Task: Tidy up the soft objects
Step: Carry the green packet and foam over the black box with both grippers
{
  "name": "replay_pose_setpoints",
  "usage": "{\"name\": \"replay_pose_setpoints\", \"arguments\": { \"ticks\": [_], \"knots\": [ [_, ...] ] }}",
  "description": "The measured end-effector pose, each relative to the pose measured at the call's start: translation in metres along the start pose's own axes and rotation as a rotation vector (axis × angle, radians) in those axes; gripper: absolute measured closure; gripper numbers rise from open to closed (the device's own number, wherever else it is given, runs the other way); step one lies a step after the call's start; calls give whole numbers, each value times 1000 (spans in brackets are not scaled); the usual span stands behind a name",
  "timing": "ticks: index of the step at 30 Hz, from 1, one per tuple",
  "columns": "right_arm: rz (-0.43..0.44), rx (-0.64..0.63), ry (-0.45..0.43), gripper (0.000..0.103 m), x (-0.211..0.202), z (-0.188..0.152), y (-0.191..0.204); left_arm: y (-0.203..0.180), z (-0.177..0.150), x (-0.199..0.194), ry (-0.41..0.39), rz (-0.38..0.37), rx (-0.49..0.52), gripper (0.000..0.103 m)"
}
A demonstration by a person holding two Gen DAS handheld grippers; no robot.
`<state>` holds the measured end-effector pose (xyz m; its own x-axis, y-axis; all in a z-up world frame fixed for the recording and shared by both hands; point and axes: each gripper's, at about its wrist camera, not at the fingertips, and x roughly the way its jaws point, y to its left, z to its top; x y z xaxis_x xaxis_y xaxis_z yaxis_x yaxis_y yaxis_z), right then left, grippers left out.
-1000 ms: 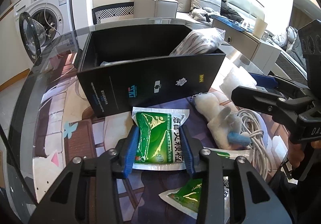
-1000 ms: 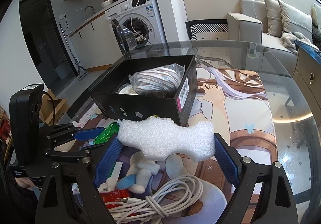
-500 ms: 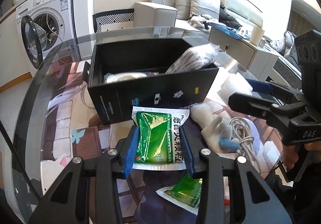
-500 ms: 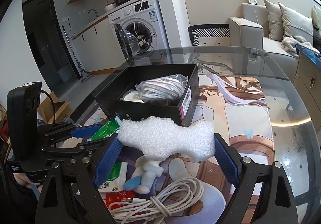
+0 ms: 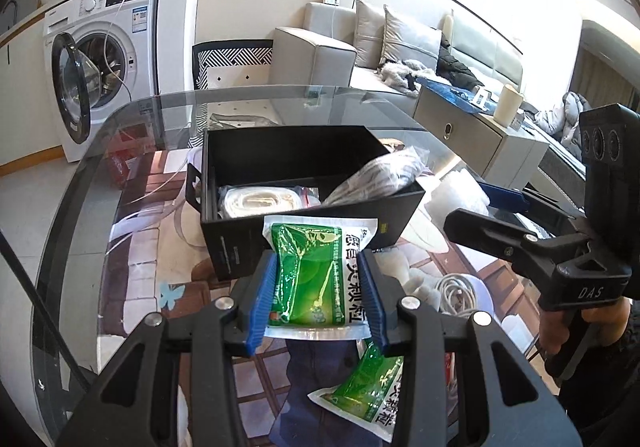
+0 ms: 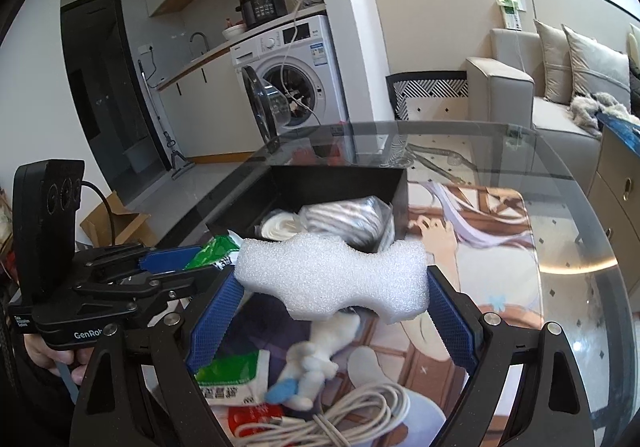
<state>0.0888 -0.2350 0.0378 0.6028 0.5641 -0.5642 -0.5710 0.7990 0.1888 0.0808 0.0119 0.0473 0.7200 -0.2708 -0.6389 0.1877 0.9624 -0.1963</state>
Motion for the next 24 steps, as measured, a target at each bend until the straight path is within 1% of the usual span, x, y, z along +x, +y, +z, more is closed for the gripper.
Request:
{"name": "replay_pose_setpoints", "arguments": {
  "ticks": [7,15,24],
  "knots": [
    [7,-15,-36,12,-1,18,6,5,15,-5,-19,-6,-32,64],
    [-9,6,-43,12,5,35,4,19,35,-2,-42,-9,-72,64],
    [-26,12,-52,12,20,48,5,23,52,8,-62,-5,-70,64]
  ]
}}
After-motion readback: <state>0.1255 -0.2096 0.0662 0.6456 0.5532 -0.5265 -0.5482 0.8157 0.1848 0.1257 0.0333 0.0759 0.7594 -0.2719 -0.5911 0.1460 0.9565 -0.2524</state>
